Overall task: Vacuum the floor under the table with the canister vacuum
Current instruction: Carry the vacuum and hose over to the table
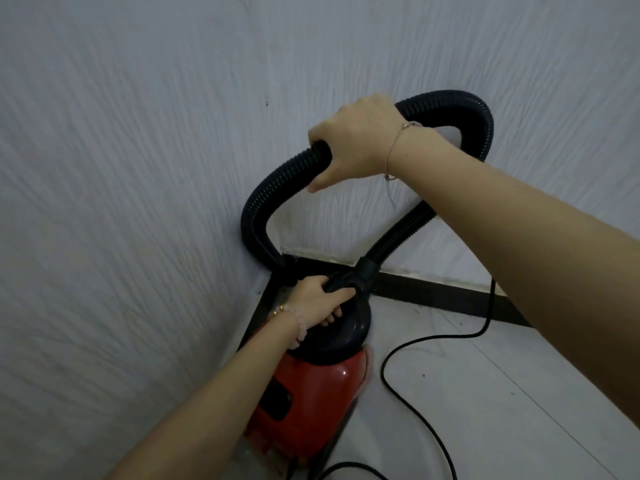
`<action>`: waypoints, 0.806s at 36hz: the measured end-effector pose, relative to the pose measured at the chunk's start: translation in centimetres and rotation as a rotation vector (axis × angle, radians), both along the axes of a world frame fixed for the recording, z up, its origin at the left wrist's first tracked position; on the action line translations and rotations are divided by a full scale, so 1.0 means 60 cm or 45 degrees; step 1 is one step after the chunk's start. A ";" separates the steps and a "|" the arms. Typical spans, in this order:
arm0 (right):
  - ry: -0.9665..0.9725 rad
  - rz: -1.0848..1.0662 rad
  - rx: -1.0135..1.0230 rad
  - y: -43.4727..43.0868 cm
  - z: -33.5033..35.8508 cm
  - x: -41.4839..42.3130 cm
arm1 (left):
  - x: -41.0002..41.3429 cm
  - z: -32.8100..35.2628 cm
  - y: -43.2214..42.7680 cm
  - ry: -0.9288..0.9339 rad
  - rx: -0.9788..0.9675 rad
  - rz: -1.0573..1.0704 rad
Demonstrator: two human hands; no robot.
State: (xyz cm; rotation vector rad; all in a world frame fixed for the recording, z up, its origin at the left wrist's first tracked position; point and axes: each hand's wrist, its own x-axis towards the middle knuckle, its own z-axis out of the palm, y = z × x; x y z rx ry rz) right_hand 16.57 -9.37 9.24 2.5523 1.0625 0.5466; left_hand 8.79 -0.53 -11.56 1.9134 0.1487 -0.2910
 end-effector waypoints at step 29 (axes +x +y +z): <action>0.977 -1.138 0.703 -0.348 0.427 -0.263 | -0.293 0.494 -0.089 0.765 0.188 -0.200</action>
